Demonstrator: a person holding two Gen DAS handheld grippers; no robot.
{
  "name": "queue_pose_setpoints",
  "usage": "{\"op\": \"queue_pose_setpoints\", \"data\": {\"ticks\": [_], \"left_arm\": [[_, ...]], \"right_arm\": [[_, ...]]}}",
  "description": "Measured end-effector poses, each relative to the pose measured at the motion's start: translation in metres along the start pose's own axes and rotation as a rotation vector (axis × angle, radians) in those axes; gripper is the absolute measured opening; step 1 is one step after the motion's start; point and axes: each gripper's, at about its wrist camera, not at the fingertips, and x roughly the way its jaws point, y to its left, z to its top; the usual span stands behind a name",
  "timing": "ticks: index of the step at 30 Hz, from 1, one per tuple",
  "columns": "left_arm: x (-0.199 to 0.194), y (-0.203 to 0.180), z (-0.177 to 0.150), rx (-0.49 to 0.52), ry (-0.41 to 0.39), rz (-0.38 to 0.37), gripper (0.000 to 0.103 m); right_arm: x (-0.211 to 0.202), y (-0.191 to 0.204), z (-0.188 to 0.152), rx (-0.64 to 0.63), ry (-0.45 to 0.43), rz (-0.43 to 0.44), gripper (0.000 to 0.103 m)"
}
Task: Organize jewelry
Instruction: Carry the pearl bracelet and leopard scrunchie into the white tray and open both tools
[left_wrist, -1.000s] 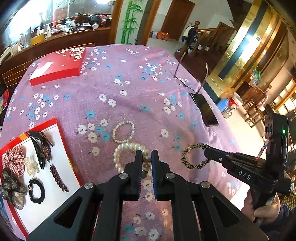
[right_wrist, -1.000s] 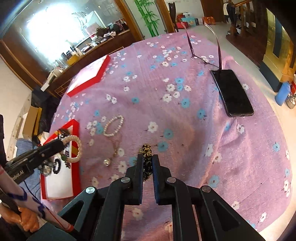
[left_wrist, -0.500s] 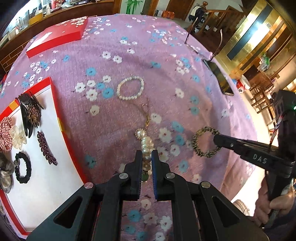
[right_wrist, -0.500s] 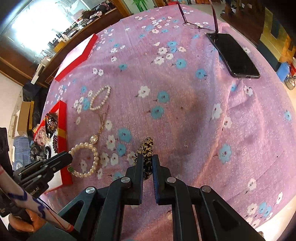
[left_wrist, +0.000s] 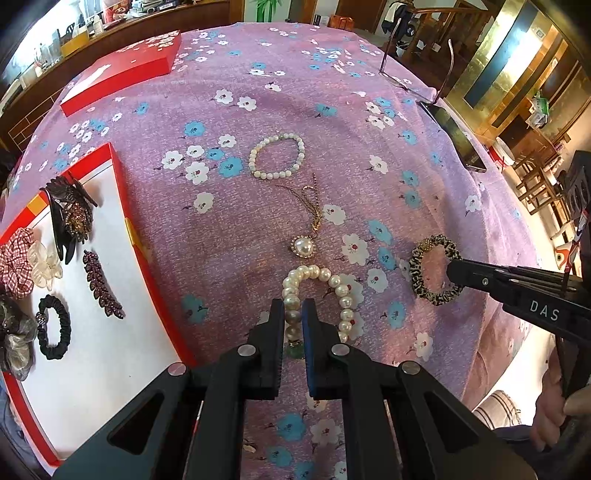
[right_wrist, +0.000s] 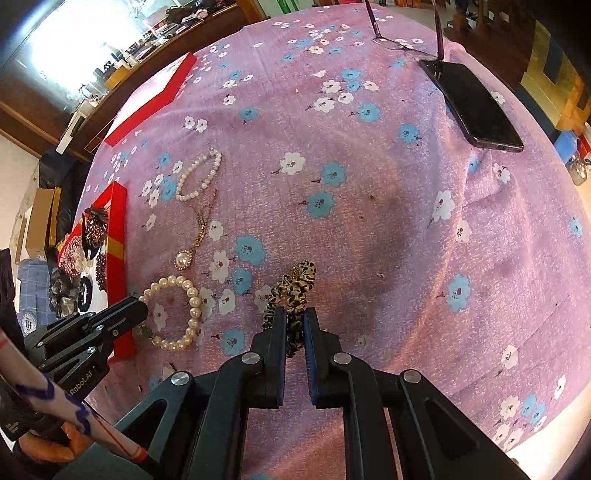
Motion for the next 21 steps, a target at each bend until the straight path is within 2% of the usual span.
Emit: {"op": "queue_pose_setpoints", "data": {"ticks": [12, 21], "left_arm": [[-0.013, 0.001, 0.002, 0.026, -0.048, 0.031, 0.009], [-0.042, 0.019, 0.007, -0.009, -0.119, 0.017, 0.009]], "right_arm": [[-0.015, 0.019, 0.002, -0.066, -0.060, -0.028, 0.010], [-0.030, 0.042, 0.011, -0.118, -0.107, -0.038, 0.010]]}}
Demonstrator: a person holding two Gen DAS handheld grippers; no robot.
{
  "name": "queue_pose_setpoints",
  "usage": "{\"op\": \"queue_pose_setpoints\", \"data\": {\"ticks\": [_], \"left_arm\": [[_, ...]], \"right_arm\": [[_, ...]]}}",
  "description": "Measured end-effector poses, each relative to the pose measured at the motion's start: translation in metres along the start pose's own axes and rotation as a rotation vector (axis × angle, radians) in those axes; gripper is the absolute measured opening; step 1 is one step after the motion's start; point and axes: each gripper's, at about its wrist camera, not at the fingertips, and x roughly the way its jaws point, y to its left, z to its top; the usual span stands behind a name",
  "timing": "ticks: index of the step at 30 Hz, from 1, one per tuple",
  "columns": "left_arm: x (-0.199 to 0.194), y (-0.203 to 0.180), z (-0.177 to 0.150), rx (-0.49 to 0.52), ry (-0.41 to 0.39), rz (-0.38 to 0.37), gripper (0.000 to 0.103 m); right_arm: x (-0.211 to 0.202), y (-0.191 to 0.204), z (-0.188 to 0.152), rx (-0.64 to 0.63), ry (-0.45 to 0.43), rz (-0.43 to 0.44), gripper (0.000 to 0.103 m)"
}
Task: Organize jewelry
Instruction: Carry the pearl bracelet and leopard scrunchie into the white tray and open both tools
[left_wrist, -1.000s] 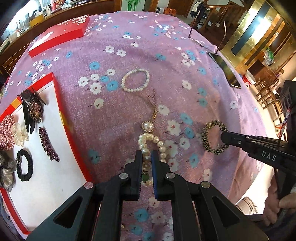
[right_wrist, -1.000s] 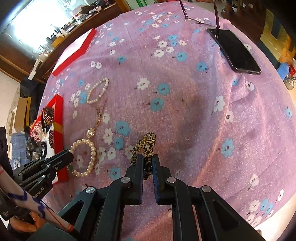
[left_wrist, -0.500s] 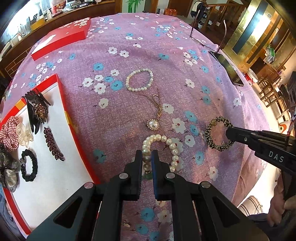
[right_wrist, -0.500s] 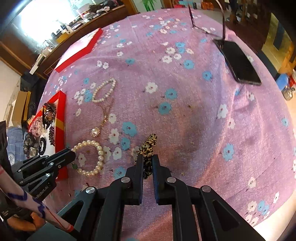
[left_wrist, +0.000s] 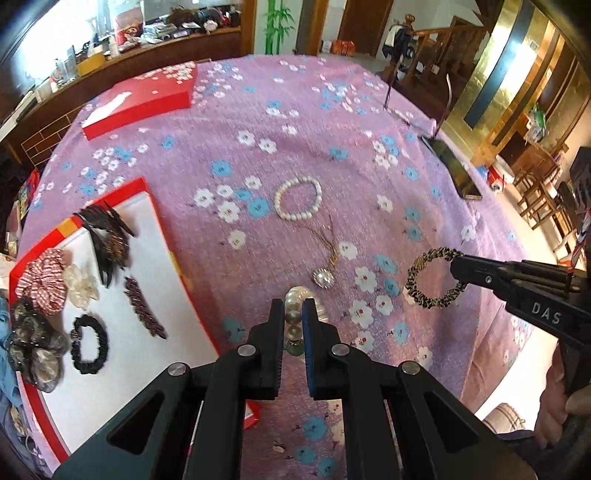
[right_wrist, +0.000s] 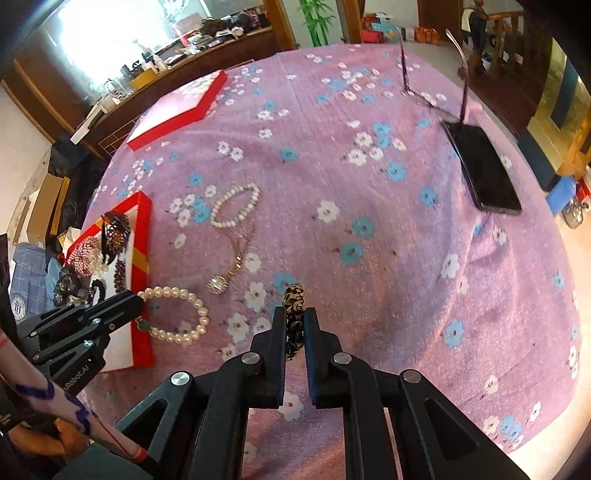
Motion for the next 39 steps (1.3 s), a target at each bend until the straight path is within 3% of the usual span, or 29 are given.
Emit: {"op": "queue_pose_setpoints", "data": {"ticks": [10, 16, 33, 39], "left_arm": [[-0.043, 0.045, -0.006, -0.093, -0.075, 0.027, 0.009], [-0.060, 0.082, -0.024, -0.170, -0.088, 0.063, 0.009], [-0.063, 0.181, -0.082, -0.327, -0.010, 0.152, 0.009], [-0.052, 0.201, -0.093, -0.334, 0.031, 0.168, 0.009]], "right_arm": [[-0.009, 0.053, 0.017, -0.124, -0.020, 0.055, 0.010], [-0.006, 0.105, 0.021, -0.223, -0.010, 0.116, 0.010], [0.051, 0.231, -0.001, -0.425, 0.121, 0.254, 0.010], [0.079, 0.238, -0.004, -0.376, 0.185, 0.214, 0.010]]}}
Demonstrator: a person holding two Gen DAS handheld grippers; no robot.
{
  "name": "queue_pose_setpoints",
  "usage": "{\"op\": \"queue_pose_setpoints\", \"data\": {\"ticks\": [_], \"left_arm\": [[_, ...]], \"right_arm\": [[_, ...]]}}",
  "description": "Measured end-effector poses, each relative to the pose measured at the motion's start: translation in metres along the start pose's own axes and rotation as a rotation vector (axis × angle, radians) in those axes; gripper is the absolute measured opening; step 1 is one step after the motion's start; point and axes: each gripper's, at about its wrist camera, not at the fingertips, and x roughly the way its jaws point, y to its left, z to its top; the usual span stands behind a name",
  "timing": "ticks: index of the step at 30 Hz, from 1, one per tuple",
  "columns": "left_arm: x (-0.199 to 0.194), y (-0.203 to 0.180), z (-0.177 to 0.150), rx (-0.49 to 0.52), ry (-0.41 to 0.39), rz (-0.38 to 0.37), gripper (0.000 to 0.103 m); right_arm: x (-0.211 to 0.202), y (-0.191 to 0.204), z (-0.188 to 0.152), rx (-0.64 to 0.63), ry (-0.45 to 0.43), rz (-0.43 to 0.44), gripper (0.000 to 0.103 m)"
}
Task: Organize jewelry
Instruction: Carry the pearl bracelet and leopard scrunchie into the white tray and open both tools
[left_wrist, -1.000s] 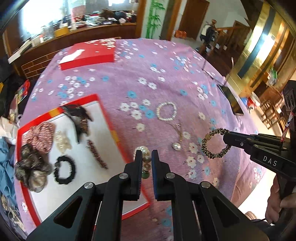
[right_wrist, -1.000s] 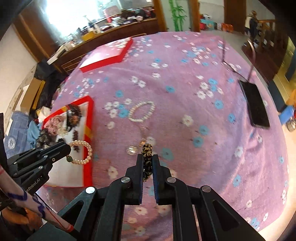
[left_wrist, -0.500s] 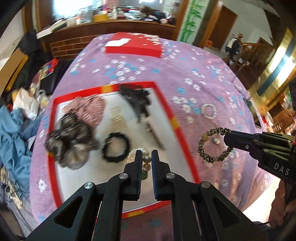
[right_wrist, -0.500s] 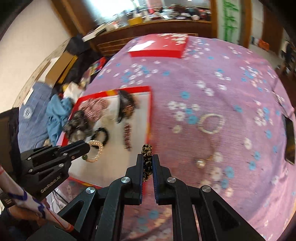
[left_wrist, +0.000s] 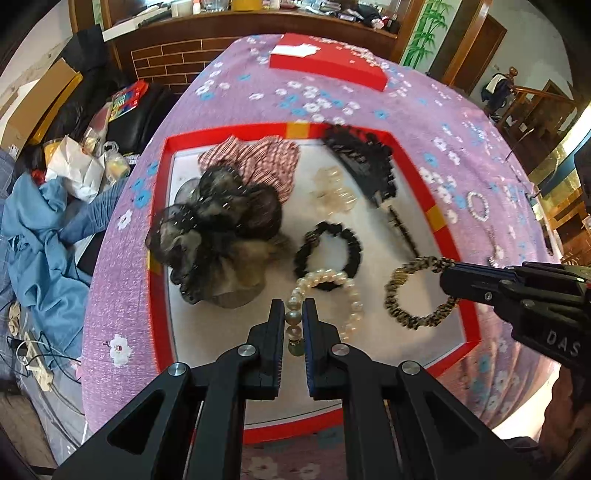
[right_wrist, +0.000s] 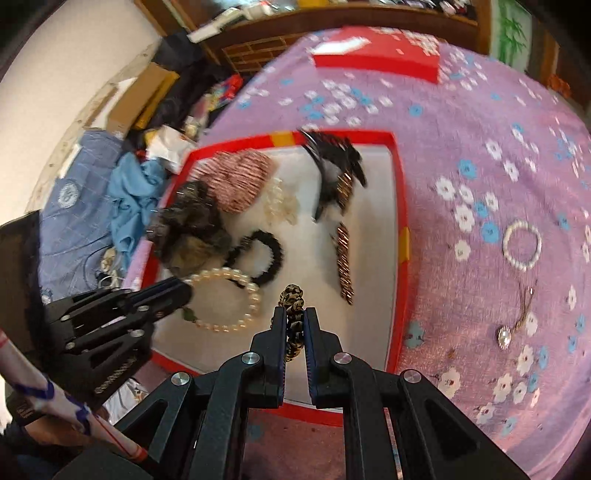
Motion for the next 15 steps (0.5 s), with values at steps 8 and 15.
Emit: {"op": "queue_pose_setpoints", "data": {"ticks": [8, 15], "left_arm": [[0.015, 0.011, -0.001, -0.001, 0.043, 0.027, 0.009], [0.013, 0.019, -0.002, -0.014, 0.037, 0.049, 0.009]], "right_arm": [[0.024, -0.009, -0.004, 0.068, 0.067, -0.055, 0.011], [0.041, -0.003, -0.002, 0.074, 0.099, -0.058, 0.011]]}}
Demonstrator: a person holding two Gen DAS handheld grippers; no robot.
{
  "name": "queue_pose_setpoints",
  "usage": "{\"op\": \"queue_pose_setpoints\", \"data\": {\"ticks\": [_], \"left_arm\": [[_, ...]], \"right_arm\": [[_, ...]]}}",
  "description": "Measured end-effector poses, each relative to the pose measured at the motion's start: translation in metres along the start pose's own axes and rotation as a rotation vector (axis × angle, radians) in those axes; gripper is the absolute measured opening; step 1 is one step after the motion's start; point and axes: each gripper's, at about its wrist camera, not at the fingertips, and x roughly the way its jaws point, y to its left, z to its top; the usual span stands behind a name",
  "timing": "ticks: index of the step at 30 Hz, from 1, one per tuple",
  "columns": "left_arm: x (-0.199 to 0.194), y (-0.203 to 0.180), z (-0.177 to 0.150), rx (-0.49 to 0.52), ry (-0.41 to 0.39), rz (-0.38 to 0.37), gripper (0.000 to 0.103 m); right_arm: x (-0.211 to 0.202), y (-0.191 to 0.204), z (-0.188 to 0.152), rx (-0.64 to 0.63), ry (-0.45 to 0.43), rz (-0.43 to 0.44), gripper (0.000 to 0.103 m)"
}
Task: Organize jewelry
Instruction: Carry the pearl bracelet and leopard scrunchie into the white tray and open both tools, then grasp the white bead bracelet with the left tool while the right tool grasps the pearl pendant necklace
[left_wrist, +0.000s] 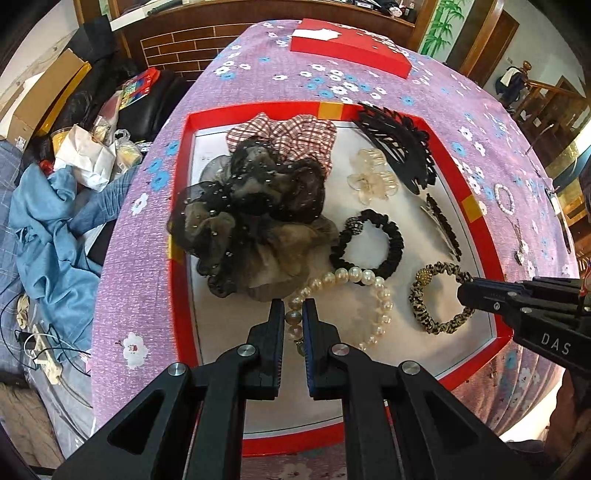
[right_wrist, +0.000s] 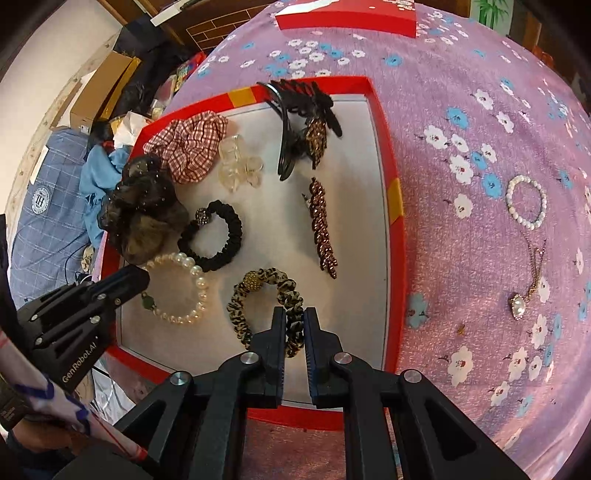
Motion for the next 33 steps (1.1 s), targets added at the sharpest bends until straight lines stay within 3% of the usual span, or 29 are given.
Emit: {"op": "queue_pose_setpoints", "data": {"ticks": [5, 17, 22, 26, 28, 33], "left_arm": [[-0.003, 0.001, 0.000, -0.004, -0.007, 0.007, 0.009], [-0.017, -0.026, 0.009, 0.035, -0.058, 0.019, 0.010], [-0.018, -0.051, 0.013, 0.080, -0.059, 0.004, 0.011], [-0.016, -0.069, 0.014, 0.108, -0.055, -0.010, 0.017], [-0.014, -0.076, 0.014, 0.120, -0.051, -0.016, 0.017], [-0.012, -0.088, 0.012, 0.140, -0.044, -0.017, 0.017]], "right_arm": [[-0.001, -0.001, 0.000, 0.008, -0.005, -0.007, 0.033], [-0.039, -0.034, -0.008, 0.067, -0.121, -0.019, 0.034], [-0.059, -0.096, -0.016, 0.248, -0.169, -0.039, 0.034], [-0.060, -0.156, -0.027, 0.420, -0.151, -0.072, 0.033], [-0.055, -0.182, -0.035, 0.488, -0.125, -0.048, 0.033], [-0.044, -0.193, -0.034, 0.526, -0.108, -0.006, 0.033]]}}
